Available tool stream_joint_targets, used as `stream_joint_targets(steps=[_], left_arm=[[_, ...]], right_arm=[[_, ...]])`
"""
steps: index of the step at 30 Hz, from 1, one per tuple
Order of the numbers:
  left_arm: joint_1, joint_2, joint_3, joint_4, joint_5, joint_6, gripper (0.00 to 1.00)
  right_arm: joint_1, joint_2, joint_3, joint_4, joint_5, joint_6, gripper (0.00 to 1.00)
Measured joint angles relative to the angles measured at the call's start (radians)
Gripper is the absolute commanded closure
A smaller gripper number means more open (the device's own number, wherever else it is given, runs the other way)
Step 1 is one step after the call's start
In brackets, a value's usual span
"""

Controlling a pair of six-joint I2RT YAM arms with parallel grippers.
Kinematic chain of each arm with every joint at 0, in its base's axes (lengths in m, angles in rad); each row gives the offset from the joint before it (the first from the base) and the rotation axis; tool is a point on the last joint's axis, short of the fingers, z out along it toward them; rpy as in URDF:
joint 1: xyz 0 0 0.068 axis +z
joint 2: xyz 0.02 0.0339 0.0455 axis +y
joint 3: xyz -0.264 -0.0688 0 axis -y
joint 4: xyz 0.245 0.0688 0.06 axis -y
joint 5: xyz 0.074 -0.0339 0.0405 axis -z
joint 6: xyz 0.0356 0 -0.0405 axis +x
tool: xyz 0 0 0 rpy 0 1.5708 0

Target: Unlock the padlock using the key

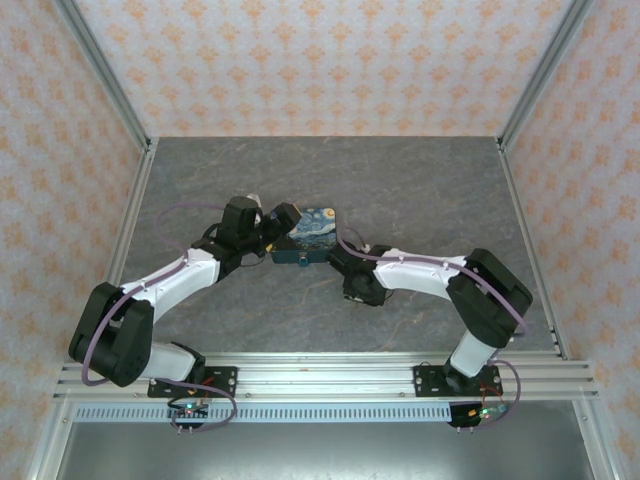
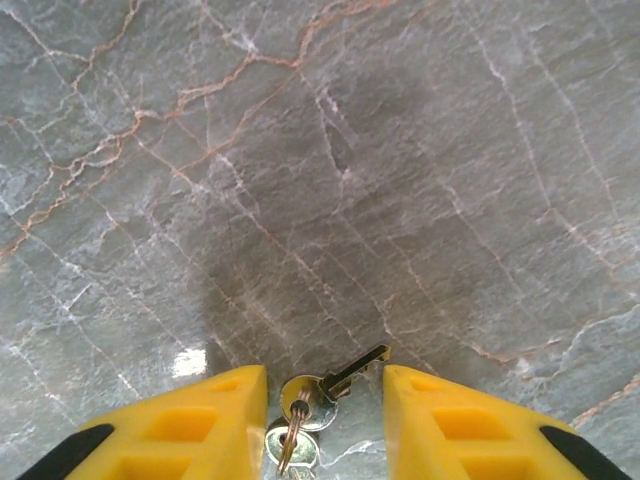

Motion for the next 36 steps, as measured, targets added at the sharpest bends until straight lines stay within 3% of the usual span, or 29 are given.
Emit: stream_joint_targets(steps=[7,12,25,36], left_arm=[[0.0,0.0,-0.011,0.008,0.0,-0.003,0.0],[0.002,0.0,-0.013,0.008,0.0,-0.007,0.0],[0.002,0.0,-0.013,0.008,0.0,-0.011,0.0],[0.002,0.0,-0.013,0.016,0.009,-0.023,0.0]], right_arm=[[0.029,0.016,0.012,-0.001,0.034,0.022,0.8],[0.028,-0.01,-0.017,0.031,0.034,0.042,1.0],[-0.08,-0.216,-0.272,0.339,-0.145,-0.06,1.0],[-0.123,-0.32,-0.289,0.406,-0.217,-0.167,1.0]])
